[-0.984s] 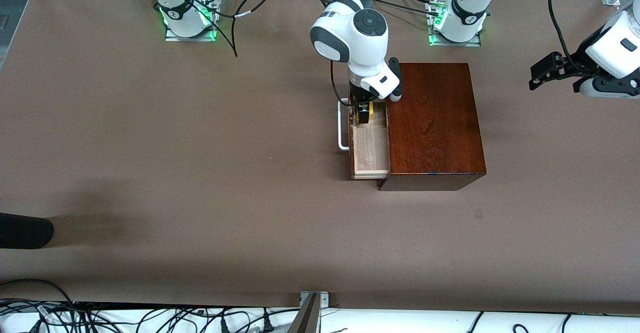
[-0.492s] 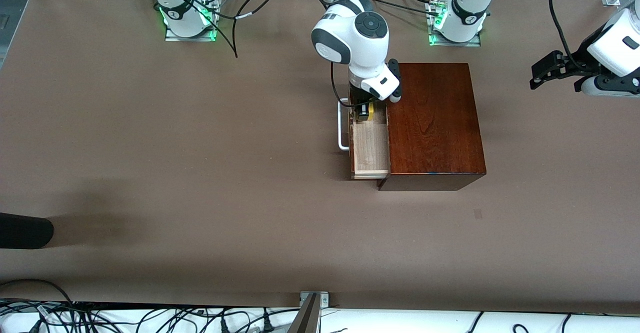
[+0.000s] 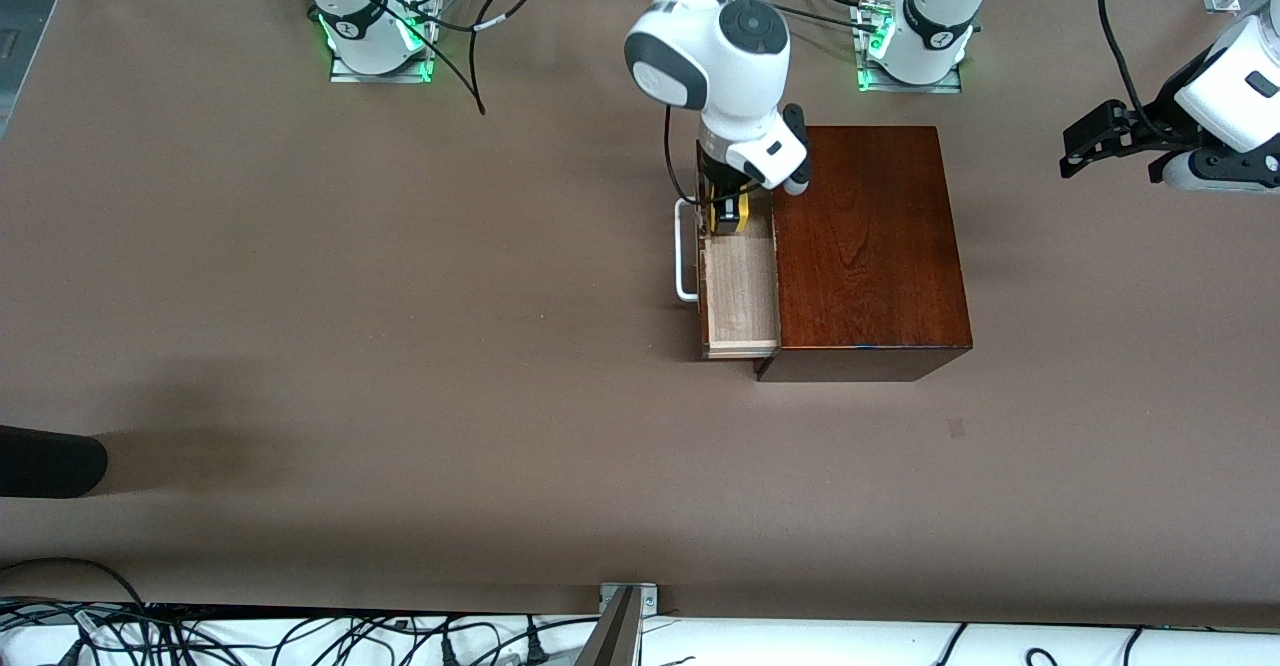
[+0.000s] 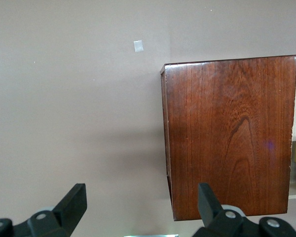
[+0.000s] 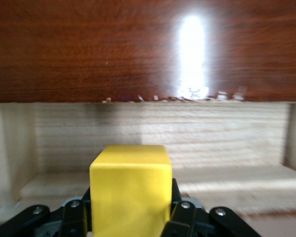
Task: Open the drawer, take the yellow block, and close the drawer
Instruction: 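Lift the cube out with the right gripper while the left gripper approaches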
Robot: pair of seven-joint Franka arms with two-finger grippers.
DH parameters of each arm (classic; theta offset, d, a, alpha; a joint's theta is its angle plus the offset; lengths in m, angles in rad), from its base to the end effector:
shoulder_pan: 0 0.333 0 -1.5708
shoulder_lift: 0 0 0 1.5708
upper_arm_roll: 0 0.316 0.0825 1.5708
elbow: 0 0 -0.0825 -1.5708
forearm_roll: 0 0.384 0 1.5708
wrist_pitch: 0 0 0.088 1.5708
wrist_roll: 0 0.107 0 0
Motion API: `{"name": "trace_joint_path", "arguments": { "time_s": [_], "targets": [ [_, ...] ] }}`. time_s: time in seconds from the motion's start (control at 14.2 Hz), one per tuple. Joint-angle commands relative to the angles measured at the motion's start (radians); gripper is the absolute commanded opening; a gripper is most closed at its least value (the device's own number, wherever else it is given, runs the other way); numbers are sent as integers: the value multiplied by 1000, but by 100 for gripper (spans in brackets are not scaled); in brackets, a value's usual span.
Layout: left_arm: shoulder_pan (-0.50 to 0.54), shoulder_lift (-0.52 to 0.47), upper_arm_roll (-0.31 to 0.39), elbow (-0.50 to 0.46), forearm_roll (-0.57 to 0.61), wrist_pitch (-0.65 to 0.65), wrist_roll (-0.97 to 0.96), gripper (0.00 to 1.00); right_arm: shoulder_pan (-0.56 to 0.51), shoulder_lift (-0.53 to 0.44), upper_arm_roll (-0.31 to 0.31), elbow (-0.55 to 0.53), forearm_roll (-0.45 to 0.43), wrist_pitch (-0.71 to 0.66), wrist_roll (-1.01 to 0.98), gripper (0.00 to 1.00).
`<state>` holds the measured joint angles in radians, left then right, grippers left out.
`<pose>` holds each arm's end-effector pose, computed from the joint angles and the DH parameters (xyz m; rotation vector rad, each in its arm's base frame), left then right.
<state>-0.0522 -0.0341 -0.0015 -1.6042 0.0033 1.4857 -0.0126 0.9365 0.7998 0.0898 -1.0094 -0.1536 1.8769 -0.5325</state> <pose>0.5335 -0.0283 0.6204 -3.1320 0.0641 0.1320 0.4301 0.6411 0.3843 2.1736 2.1731 0.1358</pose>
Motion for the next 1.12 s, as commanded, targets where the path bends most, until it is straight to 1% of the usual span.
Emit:
{"name": "trace_joint_path", "arguments": {
  "time_s": [0.0,0.21,0.35,0.49,0.56,0.63,0.7,0.84,0.91,1.05],
  "targets": [
    [-8,-4,-5,18,20,-22,-4,100,-4,-101,-8,37,-3,-88,2,0],
    [-9,-4,-5,18,20,-22,-3,100,-44,-198,-44,37,-3,-137,63,0],
    [-9,-4,-5,18,11,-24,-3,100,-96,-255,-74,34,-4,-208,97,0],
    [-11,0,-6,30,6,-33,-4,100,-155,-275,-146,34,3,-243,94,0],
    [-14,8,-14,49,4,-62,-4,100,-189,-287,-177,32,12,-255,92,0],
    [-15,17,-44,64,-2,-77,-3,100,-214,-301,-211,31,35,-259,85,0],
    [-15,17,-57,67,-34,-99,-1,100,-234,-303,-244,31,58,-260,83,0],
    [-38,22,-75,72,-104,-149,34,100,-344,-312,-248,19,149,-256,54,0],
    [-55,29,-86,70,-105,-162,96,100,-373,-323,-248,-7,178,-254,65,0],
    [-92,57,-112,70,-115,-166,215,100,-461,-347,-246,-85,187,-248,63,0]
  ]
}}
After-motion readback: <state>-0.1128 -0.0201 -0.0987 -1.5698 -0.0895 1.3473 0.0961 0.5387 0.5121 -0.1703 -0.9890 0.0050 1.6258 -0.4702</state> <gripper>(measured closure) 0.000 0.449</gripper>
